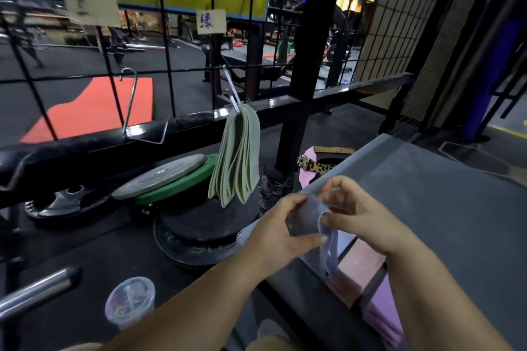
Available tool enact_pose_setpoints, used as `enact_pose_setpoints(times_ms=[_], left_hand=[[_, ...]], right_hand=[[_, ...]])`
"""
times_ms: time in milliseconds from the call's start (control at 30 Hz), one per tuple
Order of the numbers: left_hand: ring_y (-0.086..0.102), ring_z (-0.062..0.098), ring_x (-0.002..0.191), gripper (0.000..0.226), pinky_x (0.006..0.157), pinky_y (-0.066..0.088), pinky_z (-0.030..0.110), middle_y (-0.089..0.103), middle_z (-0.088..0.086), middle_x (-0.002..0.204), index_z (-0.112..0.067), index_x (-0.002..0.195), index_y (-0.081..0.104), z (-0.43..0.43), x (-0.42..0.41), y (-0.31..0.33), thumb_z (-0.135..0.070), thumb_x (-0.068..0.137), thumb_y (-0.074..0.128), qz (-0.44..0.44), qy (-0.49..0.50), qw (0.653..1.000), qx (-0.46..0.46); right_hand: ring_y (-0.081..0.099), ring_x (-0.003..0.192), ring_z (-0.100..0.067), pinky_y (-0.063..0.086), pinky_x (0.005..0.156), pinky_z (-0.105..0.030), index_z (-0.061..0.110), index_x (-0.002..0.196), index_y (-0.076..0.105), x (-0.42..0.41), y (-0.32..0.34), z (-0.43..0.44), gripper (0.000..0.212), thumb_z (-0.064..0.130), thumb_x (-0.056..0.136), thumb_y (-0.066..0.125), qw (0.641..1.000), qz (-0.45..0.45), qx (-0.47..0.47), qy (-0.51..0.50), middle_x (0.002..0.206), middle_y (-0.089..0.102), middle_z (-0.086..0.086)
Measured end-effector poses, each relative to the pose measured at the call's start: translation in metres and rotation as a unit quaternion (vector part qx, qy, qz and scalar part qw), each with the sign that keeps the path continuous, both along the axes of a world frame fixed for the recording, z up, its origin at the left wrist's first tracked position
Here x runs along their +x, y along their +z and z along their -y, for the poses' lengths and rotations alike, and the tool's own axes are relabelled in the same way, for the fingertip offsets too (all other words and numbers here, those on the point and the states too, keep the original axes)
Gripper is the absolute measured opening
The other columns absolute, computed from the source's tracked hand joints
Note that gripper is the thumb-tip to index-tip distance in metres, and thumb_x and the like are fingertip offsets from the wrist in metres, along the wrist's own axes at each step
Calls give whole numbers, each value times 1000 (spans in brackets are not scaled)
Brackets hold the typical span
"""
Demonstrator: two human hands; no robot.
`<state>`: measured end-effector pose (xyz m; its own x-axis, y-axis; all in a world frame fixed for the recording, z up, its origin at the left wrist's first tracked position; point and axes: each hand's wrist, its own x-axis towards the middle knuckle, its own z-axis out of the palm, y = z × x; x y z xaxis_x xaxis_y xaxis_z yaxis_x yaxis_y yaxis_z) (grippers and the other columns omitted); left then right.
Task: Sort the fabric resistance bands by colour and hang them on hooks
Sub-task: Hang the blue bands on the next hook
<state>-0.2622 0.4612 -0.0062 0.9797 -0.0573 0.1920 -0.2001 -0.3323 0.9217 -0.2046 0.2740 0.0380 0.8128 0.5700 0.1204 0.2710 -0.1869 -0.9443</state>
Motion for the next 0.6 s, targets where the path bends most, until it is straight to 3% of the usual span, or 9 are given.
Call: enact_pose_setpoints(times_ms=[100,233,333,433,500,600], left_hand=[[52,-2,115,63,87,43,9,55,-16,126,-32,135,44,-6,-12,13,-27,81,77,10,-1,1000,-9],[54,-3,116,62,95,47,21,57,-15,129,-31,137,46,-17,-27,28,-32,81,71,18,-5,999,-37],[54,-4,116,65,99,47,28,57,-20,127,-42,131,49,-27,-39,37,-49,69,66,22,7,998,-56],[56,-4,112,53,99,47,33,59,-23,120,-49,120,52,-38,-51,45,-48,69,65,27,21,997,-74],[58,-5,107,47,95,49,31,61,-24,113,-46,115,54,-46,-60,52,-47,69,64,32,28,995,-87],[58,-7,100,51,85,48,23,60,-27,105,-44,111,53,-57,-72,59,-53,61,60,39,51,993,-101]], right_hand=[[59,87,-17,49,75,-31,15,98,56,-9,10,-7,39,23,66,77,999,18,20,19,91,61,-1],[60,81,-17,49,69,-23,-4,100,47,-20,25,-18,40,9,73,74,998,17,41,45,86,62,-2],[61,77,-13,48,71,-25,-1,97,48,-31,36,-28,37,12,76,74,997,21,43,59,80,61,4],[62,82,-15,45,75,-36,5,96,51,-40,44,-42,38,24,74,75,997,28,40,56,83,61,0],[64,89,-20,46,79,-39,6,96,54,-43,47,-52,37,28,74,74,997,35,36,55,90,61,-13],[65,92,-25,50,82,-36,9,97,59,-49,50,-68,36,31,73,74,997,46,37,54,95,65,-11]])
